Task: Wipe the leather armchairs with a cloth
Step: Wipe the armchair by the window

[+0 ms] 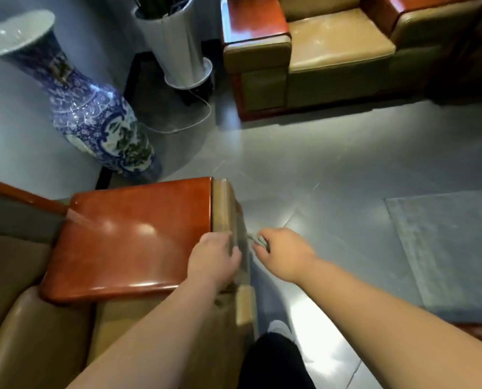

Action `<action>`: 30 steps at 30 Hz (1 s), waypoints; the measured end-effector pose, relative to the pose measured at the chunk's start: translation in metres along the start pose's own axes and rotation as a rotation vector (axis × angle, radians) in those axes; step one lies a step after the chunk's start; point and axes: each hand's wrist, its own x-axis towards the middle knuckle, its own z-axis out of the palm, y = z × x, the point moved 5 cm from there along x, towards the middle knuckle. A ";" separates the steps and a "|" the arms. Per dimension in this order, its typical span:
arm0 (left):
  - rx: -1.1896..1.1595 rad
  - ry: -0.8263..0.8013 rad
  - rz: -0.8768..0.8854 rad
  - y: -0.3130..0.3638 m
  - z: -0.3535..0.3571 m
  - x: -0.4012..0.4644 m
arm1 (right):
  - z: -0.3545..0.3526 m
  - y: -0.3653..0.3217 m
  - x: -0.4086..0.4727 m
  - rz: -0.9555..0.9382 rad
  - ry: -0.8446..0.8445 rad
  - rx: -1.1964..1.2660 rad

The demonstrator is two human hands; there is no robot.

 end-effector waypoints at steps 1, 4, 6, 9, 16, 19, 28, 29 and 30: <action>-0.032 0.004 -0.004 0.020 -0.010 0.007 | -0.017 0.005 -0.001 0.018 -0.003 0.008; -0.068 -0.004 0.017 0.068 -0.045 0.021 | -0.070 0.018 -0.004 0.108 0.008 0.034; -0.028 -0.049 0.061 0.094 -0.073 0.029 | -0.108 0.019 -0.006 0.145 0.028 0.028; 0.033 -0.144 0.121 0.125 -0.110 0.032 | -0.156 0.016 -0.014 0.168 0.043 0.021; 0.071 -0.345 0.160 0.177 -0.141 0.023 | -0.237 0.021 -0.047 0.173 0.021 -0.044; 0.066 -0.317 0.186 0.200 -0.142 0.014 | -0.268 0.035 -0.069 0.197 0.078 -0.026; 0.056 -0.258 0.208 0.273 -0.160 0.034 | -0.344 0.081 -0.066 0.234 0.103 -0.009; 0.057 -0.258 0.204 0.282 -0.162 0.047 | -0.351 0.087 -0.057 0.229 0.098 -0.006; 0.063 -0.261 0.197 0.290 -0.164 0.061 | -0.359 0.093 -0.046 0.222 0.094 -0.007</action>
